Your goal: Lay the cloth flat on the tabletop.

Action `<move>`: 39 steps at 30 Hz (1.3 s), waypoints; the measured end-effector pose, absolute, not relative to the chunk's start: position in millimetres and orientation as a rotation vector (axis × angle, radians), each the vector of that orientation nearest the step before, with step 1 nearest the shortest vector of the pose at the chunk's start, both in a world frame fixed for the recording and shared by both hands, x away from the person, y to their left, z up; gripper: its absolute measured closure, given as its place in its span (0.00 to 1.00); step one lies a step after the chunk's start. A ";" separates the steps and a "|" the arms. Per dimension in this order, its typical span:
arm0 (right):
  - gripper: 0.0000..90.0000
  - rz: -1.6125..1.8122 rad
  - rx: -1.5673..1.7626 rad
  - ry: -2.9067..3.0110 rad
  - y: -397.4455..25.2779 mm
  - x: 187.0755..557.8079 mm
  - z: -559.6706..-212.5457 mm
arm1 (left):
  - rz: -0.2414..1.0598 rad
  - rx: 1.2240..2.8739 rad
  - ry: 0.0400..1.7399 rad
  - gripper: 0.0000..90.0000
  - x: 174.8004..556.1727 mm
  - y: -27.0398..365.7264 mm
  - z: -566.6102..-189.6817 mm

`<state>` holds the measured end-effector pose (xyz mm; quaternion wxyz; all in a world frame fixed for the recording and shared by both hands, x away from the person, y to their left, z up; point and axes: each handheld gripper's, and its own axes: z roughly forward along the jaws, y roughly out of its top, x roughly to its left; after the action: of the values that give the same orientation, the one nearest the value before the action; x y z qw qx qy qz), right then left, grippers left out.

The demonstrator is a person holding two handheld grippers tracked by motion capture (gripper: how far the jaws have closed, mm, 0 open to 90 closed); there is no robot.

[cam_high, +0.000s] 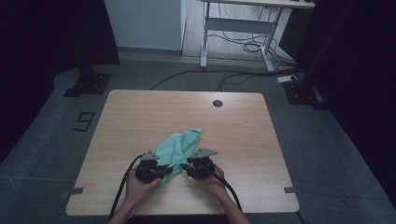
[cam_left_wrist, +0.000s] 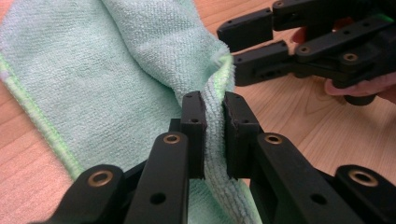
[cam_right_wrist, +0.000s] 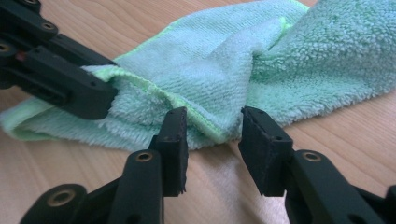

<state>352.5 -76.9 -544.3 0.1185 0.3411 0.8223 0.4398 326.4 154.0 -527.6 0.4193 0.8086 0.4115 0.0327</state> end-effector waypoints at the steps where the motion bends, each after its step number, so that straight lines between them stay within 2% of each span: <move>1: 0.72 1.287 0.994 2.410 -76.1 354.1 -544.9 | 0.081 2.028 1.032 0.89 326.5 153.9 -527.7; 3: 0.75 1.291 0.994 2.409 -75.5 354.7 -545.2 | 0.080 2.029 1.033 0.89 326.6 153.9 -527.9; 4: 0.86 1.290 0.980 2.412 -74.0 356.3 -545.8 | 0.080 2.031 1.035 0.89 326.7 154.1 -528.5; 7: 0.92 1.308 0.989 2.406 -74.9 357.7 -545.7 | 0.079 2.028 1.038 0.88 327.1 155.1 -528.6; 14: 0.94 1.344 1.001 2.393 -82.4 353.3 -538.0 | 0.096 2.006 1.044 0.84 326.1 157.9 -525.2; 16: 0.94 1.355 1.000 2.380 -86.1 350.8 -533.9 | 0.097 2.000 1.044 0.75 325.9 158.2 -524.3; 17: 0.94 1.382 0.998 2.357 -93.1 346.9 -527.1 | 0.094 1.991 1.014 0.66 325.7 158.9 -520.9; 21: 0.94 1.397 1.005 2.325 -106.5 340.9 -517.9 | 0.127 1.946 0.959 0.54 324.0 163.1 -510.3; 26: 0.94 1.397 1.016 2.292 -123.1 333.8 -511.8 | 0.179 1.929 1.054 0.56 338.7 165.5 -511.6; 33: 0.94 1.378 1.048 2.272 -139.8 331.9 -512.6 | 0.108 2.017 1.109 0.59 377.5 149.9 -519.9; 39: 0.94 1.353 1.081 2.252 -149.6 329.8 -514.4 | 0.096 2.097 1.144 0.59 393.9 133.8 -528.3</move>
<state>329.8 -149.6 -514.4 0.1499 0.3764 0.7836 0.4710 393.9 133.8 -528.3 0.3667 0.8160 0.4452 0.0373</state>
